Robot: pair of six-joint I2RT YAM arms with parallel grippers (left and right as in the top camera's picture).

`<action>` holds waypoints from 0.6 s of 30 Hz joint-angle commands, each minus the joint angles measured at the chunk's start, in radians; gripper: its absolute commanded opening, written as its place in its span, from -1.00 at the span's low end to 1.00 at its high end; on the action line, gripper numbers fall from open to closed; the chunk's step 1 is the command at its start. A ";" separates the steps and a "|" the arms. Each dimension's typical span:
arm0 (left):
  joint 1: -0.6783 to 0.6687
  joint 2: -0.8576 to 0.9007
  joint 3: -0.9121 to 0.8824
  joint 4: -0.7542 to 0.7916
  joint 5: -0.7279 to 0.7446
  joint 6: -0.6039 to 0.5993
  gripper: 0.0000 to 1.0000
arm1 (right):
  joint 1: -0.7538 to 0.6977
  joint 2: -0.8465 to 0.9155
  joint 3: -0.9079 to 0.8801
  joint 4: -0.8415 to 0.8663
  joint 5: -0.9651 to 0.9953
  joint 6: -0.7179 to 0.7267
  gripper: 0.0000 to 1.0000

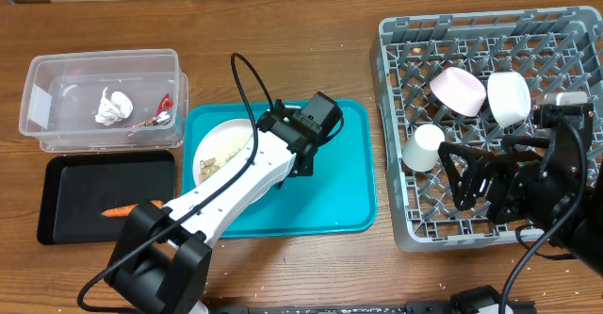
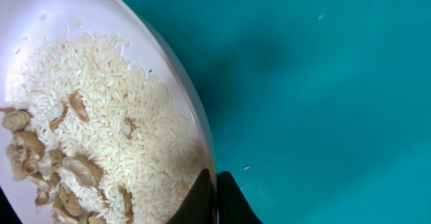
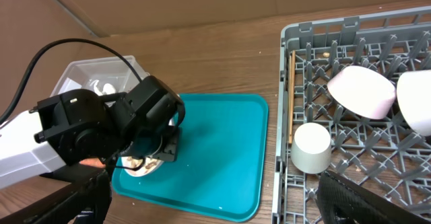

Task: Sort waste into correct bins and load items into the dishwasher
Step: 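Reach the left gripper to the white plate rim and grasp it, then carry the plate left and tip the rice onto the black tray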

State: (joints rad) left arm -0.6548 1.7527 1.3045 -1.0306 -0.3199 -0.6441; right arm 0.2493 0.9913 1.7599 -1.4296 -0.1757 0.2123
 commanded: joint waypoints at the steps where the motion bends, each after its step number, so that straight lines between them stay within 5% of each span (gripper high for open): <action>1: -0.006 -0.003 0.035 -0.059 -0.077 -0.012 -0.92 | 0.003 -0.002 0.008 0.005 0.002 -0.003 1.00; 10: 0.031 -0.109 0.101 -0.228 -0.091 -0.071 -0.92 | 0.003 -0.002 0.008 0.005 0.002 -0.003 1.00; 18: 0.278 -0.247 0.099 -0.242 0.049 0.023 -0.91 | 0.003 -0.002 0.008 0.005 0.002 -0.003 1.00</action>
State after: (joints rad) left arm -0.4725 1.5631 1.3788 -1.2713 -0.3244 -0.6724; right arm 0.2493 0.9913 1.7596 -1.4292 -0.1757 0.2127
